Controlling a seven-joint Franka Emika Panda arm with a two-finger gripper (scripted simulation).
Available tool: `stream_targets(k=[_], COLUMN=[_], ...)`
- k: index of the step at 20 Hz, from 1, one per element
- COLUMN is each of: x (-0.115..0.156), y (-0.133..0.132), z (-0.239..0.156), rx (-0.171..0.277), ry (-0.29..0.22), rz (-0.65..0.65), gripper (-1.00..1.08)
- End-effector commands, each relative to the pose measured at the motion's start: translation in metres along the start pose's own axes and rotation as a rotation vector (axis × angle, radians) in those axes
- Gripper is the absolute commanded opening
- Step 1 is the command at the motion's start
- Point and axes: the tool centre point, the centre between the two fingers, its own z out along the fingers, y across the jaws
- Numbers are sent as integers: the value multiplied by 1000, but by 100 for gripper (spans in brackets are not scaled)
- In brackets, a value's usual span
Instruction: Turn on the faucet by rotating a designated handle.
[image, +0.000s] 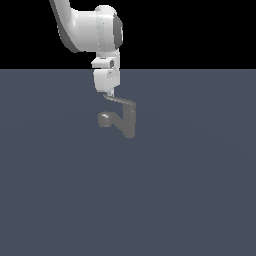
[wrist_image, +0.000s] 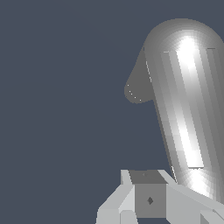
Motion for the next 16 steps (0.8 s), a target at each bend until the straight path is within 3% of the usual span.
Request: stream_targets(k=[1, 16], x=[-1, -7], y=[7, 42], z=[0, 0], rx=[-4, -4], ry=[1, 1], rz=[0, 1], gripper=[-100, -100])
